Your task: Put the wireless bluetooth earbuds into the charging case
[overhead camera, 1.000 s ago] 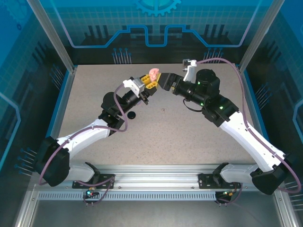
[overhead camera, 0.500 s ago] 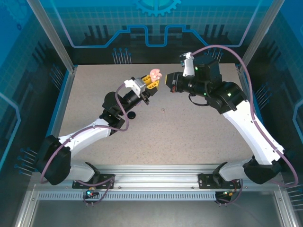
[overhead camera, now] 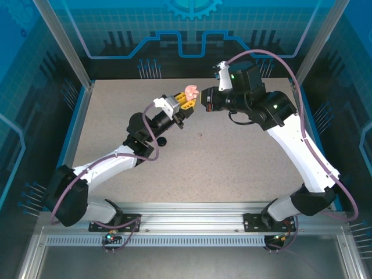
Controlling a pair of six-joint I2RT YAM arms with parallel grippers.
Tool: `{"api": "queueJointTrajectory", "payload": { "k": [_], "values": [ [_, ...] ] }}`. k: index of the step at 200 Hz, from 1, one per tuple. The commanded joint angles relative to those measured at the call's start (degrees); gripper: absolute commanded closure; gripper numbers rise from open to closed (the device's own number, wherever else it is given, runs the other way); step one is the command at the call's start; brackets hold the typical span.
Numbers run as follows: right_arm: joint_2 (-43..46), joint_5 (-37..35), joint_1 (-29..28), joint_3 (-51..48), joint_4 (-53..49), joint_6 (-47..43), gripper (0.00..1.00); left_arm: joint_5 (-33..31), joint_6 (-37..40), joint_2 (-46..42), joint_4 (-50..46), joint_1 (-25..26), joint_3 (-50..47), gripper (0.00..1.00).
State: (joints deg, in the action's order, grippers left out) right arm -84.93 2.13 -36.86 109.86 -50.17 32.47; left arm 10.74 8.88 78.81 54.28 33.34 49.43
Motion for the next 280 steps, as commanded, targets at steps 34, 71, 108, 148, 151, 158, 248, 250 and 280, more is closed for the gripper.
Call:
{"api": "queueJointTrajectory", "payload": {
  "k": [34,71,108,148,151,158,248,250,280],
  "values": [
    [-4.07,1.69,-3.76,5.82,-1.38,-1.34,1.00,0.02,-1.51,0.64,1.44,-0.07,0.57,1.00],
    [-5.68,1.85,-5.27,7.26,-0.50,-1.09,1.00,0.11,-1.72,0.65,1.62,-0.03,0.58,1.00],
    [-6.61,1.91,-5.27,9.04,0.54,-0.72,1.00,0.05,-2.38,0.74,1.80,-0.04,0.58,1.00],
    [-1.48,0.70,-3.59,10.34,1.47,-0.82,1.00,-0.37,-2.51,0.82,2.23,-0.04,0.16,1.00],
    [-0.71,0.64,-3.13,10.17,1.57,-0.73,1.00,-0.42,-2.51,0.82,2.31,-0.11,0.10,1.00],
    [1.02,0.59,-2.10,9.50,2.04,-0.49,1.00,-0.56,-2.51,0.83,2.51,-0.08,-0.03,1.00],
    [7.68,5.44,11.13,-14.79,7.53,2.87,0.95,-2.31,-0.45,-0.54,2.88,-0.20,-1.66,1.00],
    [7.61,5.65,11.11,-15.06,7.72,2.97,0.95,-2.37,-0.49,-0.57,2.92,-0.18,-1.65,1.00],
    [7.44,6.59,10.00,-13.58,8.36,2.89,0.97,-1.18,-0.78,-0.98,1.97,-0.19,-2.07,1.00]
  ]
}}
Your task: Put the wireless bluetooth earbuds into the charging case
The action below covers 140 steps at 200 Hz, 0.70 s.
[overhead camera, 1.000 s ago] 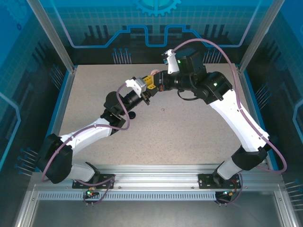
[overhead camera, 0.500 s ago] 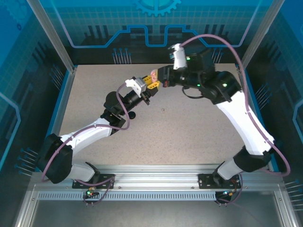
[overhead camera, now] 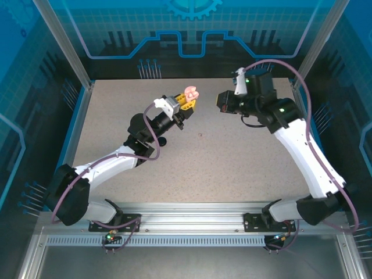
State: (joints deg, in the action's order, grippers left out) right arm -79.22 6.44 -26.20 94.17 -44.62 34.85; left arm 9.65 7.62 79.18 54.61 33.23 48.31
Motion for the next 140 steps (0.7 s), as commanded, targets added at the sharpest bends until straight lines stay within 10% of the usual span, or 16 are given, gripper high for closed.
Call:
{"api": "queueJointTrajectory", "payload": {
  "k": [1,140],
  "values": [
    [1.76,2.28,-0.73,2.22,2.80,0.49,0.97,0.01,0.52,-1.33,1.64,-0.09,-0.99,1.00],
    [-5.92,3.32,-8.51,14.46,3.43,-0.24,1.00,3.01,0.29,-1.16,0.97,-0.05,-0.88,1.00]
  ]
}}
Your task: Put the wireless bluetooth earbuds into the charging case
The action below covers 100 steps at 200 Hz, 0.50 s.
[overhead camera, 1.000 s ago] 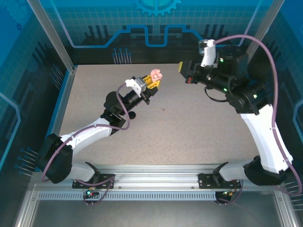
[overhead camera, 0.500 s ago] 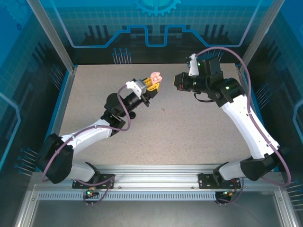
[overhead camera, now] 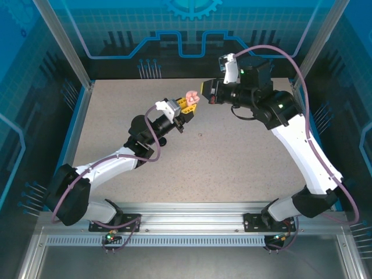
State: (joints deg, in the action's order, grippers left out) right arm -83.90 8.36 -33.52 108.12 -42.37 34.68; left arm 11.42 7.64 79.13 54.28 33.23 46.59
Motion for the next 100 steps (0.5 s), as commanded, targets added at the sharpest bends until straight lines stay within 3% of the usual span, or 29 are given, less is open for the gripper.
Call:
{"api": "queueJointTrajectory", "payload": {
  "k": [1,100],
  "values": [
    [-1.30,1.40,-1.20,0.47,1.21,-0.06,1.00,1.24,0.23,-1.10,1.28,-0.03,0.86,1.00],
    [-3.47,1.46,-2.32,-0.40,1.83,0.49,1.00,1.37,-0.15,-1.31,1.62,-0.04,1.44,1.00]
  ]
}}
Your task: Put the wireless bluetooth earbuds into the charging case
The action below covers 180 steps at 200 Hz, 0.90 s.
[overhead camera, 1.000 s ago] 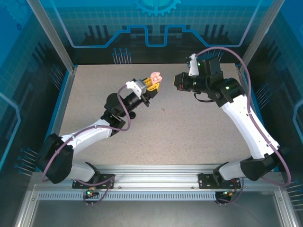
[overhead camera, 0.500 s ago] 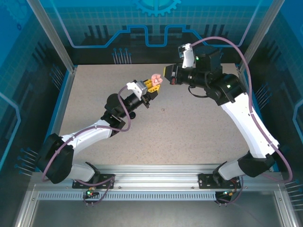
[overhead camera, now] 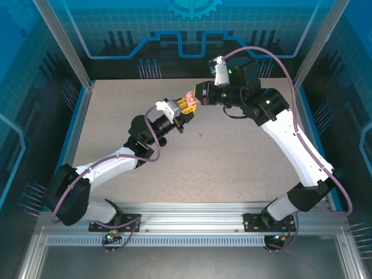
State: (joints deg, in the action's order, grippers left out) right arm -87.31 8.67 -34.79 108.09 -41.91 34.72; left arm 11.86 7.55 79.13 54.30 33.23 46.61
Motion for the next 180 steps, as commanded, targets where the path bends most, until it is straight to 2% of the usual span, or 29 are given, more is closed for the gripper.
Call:
{"api": "queueJointTrajectory", "payload": {
  "k": [1,89,180],
  "values": [
    [-0.06,1.17,-1.06,-0.45,1.38,0.48,1.00,0.95,-0.03,-1.28,1.59,-0.03,1.49,1.00],
    [0.82,1.94,-1.60,-4.10,2.51,1.65,1.00,0.61,0.48,-0.56,2.07,-0.01,2.17,1.00],
    [3.03,0.65,-1.69,-2.06,1.77,1.10,1.00,0.50,0.31,0.14,2.39,-0.07,2.27,1.00]
  ]
}}
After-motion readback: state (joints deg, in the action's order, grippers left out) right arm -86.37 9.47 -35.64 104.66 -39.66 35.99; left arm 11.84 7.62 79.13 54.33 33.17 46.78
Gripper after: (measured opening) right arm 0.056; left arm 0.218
